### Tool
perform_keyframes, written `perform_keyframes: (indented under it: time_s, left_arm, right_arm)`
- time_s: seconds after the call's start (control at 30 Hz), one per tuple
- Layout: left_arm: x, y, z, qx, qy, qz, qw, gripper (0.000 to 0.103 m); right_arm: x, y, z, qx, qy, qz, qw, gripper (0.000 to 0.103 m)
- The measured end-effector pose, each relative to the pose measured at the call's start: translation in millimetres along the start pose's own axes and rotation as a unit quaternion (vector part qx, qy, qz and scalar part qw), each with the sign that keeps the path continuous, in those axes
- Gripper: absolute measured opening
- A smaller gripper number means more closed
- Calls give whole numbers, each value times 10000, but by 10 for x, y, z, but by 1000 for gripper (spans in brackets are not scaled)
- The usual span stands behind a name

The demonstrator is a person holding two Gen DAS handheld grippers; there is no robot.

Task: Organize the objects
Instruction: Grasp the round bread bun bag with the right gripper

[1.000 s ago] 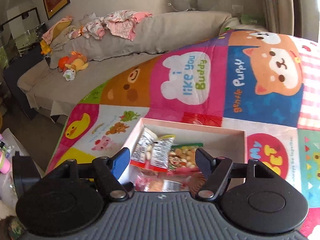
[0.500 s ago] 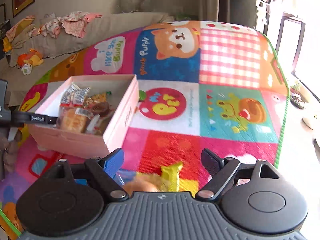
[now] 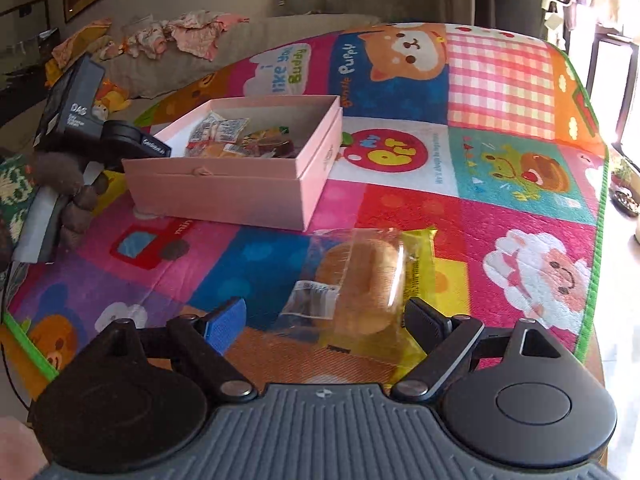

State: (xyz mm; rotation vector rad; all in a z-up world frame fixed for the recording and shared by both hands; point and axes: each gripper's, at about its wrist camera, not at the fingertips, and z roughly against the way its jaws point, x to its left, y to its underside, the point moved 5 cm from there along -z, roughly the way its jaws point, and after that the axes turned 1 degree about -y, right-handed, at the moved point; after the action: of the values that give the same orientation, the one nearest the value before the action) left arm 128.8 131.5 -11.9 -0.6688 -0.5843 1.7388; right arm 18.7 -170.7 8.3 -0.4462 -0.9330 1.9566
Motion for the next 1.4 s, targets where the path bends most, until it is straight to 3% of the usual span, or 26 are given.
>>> perform_keyframes:
  time_s: [0.13,0.27,0.47,0.57,0.87,0.97,1.03,1.17,1.4]
  left_arm:
    - [0,0,0,-1,0,1,10000,17]
    - [0,1,1,-5,3,10,10000,17]
    - [2,2,6,-8,10,20,10000,17]
    - [3,2,6,-10,2,18,10000,17]
    - [5,3,6,-9,-2,19,10000,17]
    - [10,6,5,-12,-6,25,10000,17]
    - [12,7,5,-10,-5,25,10000,17]
    - [13,6,2,8,5,35,10000,17]
    - [12,4,2,12,8,42,10000,17]
  right_arm:
    - [19,-53,87,-209,-110,-30,9997,88]
    - [-278,-150,160,-444,413,-345,9976,88]
    - [-750,-81,101,-257,1027,-993,9894,86]
    - [-772,-12,86,-182,932,-1064,9898,81]
    - [-682,-65,142,-386,968,-1051,9890,80]
    - [-518,-112,172,-444,675,-953,9922,80]
    - [-334,-110,112,-362,417,-771,9955,80]
    - [-85,-108,-106,-202,442,-453,9978,80]
    - [-77,-225,-363,-28,393,-547,9977,80]
